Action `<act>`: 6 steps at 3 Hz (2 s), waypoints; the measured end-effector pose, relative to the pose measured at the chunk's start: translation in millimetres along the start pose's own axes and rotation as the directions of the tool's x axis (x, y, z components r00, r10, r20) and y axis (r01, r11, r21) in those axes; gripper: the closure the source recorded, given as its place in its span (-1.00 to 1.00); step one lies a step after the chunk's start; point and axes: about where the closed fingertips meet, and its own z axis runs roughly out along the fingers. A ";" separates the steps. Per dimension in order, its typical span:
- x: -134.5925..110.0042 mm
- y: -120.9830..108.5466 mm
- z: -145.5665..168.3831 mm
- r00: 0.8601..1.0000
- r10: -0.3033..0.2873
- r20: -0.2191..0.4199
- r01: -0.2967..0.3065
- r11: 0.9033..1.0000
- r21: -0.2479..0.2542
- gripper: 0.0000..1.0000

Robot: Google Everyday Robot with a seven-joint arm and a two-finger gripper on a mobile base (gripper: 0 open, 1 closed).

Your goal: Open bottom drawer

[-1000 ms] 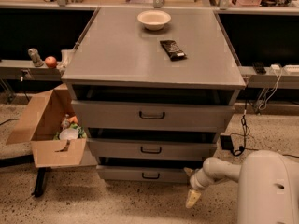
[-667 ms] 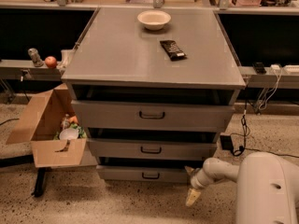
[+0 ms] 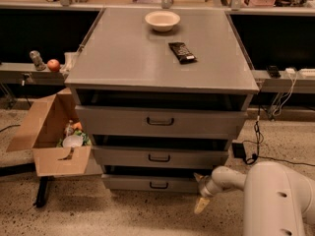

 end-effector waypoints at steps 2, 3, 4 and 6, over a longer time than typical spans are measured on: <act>-0.3 -6.4 27.0 1.000 -0.025 -0.018 0.025 1.000 -0.013 -1.00; -2.5 -6.6 34.9 0.999 -0.042 -0.023 0.042 0.999 -0.024 -0.54; -2.5 -6.6 34.9 0.999 -0.042 -0.023 0.042 0.999 -0.024 -0.10; -16.2 10.9 17.8 0.998 -0.062 0.023 0.063 0.997 -0.050 0.99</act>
Offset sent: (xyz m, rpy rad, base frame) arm 0.0203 0.0132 -0.0334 -0.0358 0.0044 0.0391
